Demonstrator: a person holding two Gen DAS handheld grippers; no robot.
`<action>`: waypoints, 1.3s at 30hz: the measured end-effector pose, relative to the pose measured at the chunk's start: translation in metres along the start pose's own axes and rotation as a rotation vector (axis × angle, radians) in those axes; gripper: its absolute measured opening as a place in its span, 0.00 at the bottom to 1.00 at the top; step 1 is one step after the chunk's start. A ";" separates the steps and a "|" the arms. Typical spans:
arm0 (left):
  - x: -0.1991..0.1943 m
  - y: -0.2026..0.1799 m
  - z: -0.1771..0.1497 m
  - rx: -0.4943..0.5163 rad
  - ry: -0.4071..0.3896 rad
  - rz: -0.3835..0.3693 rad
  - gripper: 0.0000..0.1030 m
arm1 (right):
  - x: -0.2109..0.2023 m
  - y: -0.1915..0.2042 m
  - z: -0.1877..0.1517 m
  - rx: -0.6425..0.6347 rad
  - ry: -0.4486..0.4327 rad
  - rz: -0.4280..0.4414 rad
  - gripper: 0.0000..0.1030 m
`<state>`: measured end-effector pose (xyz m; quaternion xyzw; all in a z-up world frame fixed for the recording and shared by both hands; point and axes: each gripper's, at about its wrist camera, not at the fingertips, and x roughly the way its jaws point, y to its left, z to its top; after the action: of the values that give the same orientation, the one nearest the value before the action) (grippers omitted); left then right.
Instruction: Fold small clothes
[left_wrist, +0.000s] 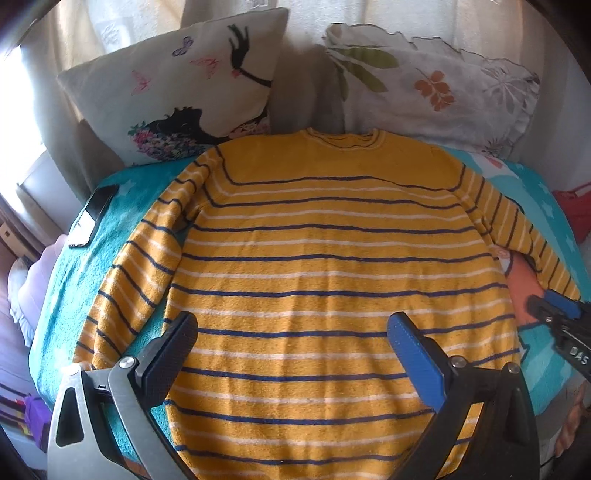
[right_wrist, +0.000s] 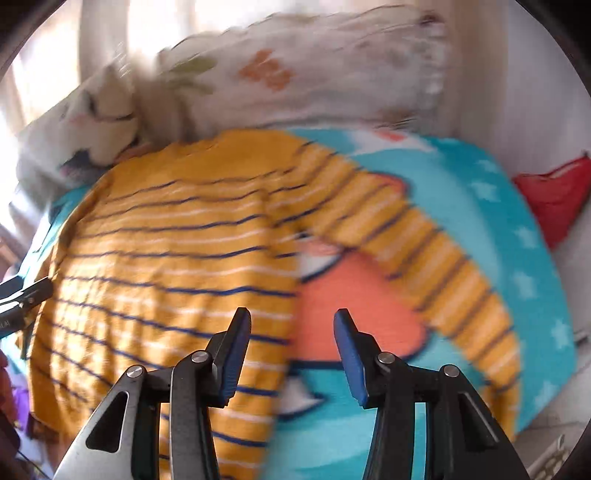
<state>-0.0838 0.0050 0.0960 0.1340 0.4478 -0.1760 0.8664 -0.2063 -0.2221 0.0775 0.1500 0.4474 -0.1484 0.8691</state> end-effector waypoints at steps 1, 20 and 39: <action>-0.001 -0.003 -0.001 0.014 -0.004 -0.003 0.99 | 0.005 0.008 -0.001 0.001 0.010 0.013 0.49; 0.023 0.012 -0.011 0.068 0.083 -0.108 0.99 | 0.047 0.060 -0.011 0.051 0.101 -0.001 0.55; 0.062 0.054 -0.040 0.042 0.207 -0.093 0.99 | 0.069 0.079 -0.027 0.065 0.169 -0.024 0.61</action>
<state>-0.0564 0.0572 0.0265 0.1486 0.5370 -0.2105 0.8033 -0.1565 -0.1480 0.0157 0.1849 0.5157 -0.1603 0.8211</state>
